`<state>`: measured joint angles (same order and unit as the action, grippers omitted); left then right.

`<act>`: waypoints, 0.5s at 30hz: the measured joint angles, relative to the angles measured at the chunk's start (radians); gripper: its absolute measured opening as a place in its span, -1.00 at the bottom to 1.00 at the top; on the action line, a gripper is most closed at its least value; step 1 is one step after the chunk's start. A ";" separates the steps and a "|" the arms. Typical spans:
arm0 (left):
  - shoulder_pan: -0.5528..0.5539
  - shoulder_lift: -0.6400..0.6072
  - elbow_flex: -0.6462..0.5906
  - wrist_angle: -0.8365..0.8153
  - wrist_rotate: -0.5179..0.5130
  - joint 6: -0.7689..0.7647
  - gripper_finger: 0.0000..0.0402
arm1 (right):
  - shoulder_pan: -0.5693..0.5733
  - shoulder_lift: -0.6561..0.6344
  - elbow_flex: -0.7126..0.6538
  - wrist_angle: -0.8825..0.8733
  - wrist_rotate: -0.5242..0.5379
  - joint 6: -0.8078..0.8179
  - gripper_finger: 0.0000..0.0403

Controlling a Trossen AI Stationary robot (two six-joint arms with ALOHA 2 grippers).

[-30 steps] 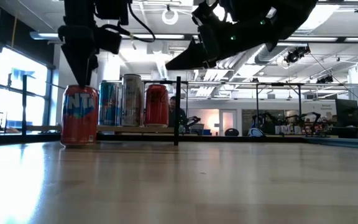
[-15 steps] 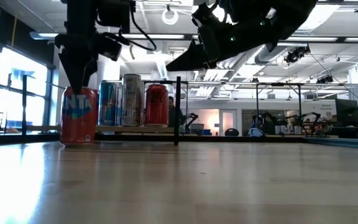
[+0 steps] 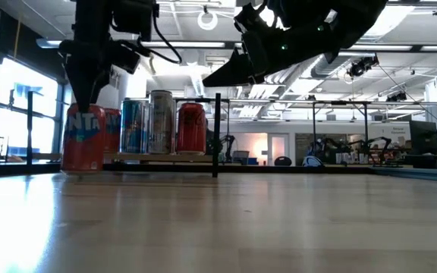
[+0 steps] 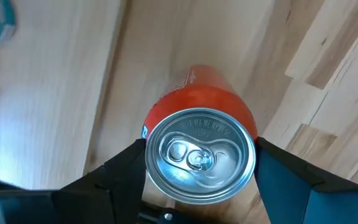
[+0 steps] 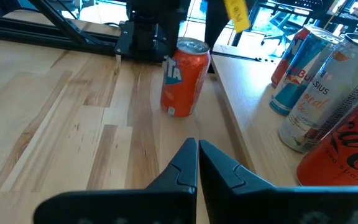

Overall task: Place canned beverage on shelf
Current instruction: Put the red soda can aligned with the other red soda can on the shelf

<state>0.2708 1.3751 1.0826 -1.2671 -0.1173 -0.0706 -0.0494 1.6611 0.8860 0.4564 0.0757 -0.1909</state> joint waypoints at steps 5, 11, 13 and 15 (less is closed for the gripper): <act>0.048 -0.050 0.001 -0.044 0.000 -0.032 0.17 | 0.000 0.000 0.000 0.000 0.000 0.000 -1.00; 0.121 -0.083 0.080 -0.193 0.000 -0.039 0.17 | 0.000 0.000 0.000 0.001 0.000 0.000 -1.00; 0.149 -0.085 0.128 -0.221 -0.005 -0.021 0.17 | 0.000 0.000 0.000 0.004 0.000 0.000 -1.00; 0.184 -0.085 0.180 -0.230 -0.020 0.002 0.17 | 0.000 0.000 0.000 0.003 0.000 0.000 -1.00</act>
<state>0.4551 1.2900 1.2626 -1.4971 -0.1369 -0.0686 -0.0494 1.6615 0.8862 0.4595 0.0753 -0.1905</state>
